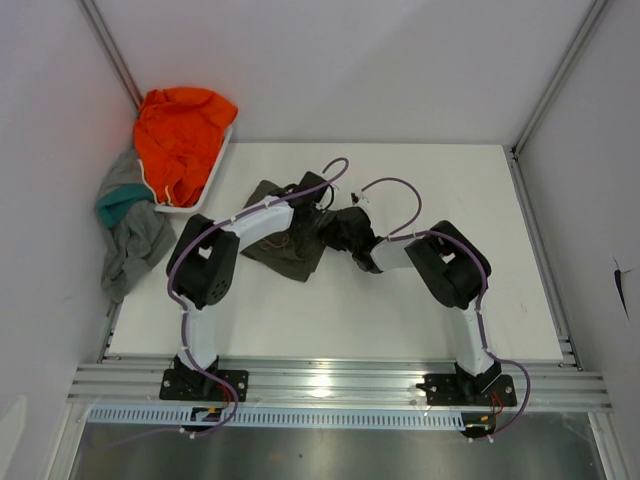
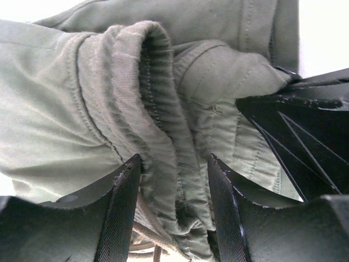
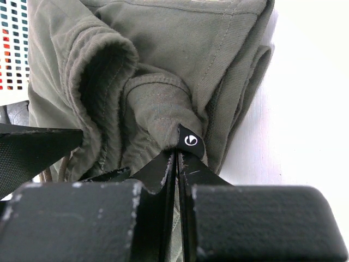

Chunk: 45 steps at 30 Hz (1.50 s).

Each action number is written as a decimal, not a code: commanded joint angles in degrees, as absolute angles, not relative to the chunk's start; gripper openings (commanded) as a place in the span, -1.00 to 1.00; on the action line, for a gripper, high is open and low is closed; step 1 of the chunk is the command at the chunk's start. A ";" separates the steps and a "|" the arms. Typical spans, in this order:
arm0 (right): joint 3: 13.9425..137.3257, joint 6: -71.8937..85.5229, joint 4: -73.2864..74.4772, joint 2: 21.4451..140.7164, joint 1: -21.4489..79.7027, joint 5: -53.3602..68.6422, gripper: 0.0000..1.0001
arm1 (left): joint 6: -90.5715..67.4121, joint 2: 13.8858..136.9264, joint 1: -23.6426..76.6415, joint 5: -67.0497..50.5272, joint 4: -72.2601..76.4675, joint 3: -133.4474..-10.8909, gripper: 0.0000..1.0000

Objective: Fold and stack the shorts

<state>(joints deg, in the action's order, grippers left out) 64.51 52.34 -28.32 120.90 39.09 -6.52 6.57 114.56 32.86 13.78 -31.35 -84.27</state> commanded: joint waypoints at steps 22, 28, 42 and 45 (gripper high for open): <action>63.98 52.73 -27.95 122.96 38.14 -6.94 -0.95 | 8.61 111.45 35.24 26.54 -26.19 -79.54 -0.99; 65.30 52.29 -27.07 122.78 37.18 -5.63 -0.95 | 10.10 104.61 36.82 27.42 -20.75 -74.28 -0.99; 68.99 53.35 -27.77 125.33 35.68 -0.27 -0.95 | 11.95 95.18 41.40 28.74 -13.62 -67.40 -0.99; 68.99 53.52 -28.04 125.60 35.60 1.23 -0.95 | 11.43 95.19 41.75 27.25 -13.71 -67.85 -0.99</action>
<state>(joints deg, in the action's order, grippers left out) 67.79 53.32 -29.04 123.76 35.79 0.01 11.11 97.06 41.01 27.51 -16.53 -66.52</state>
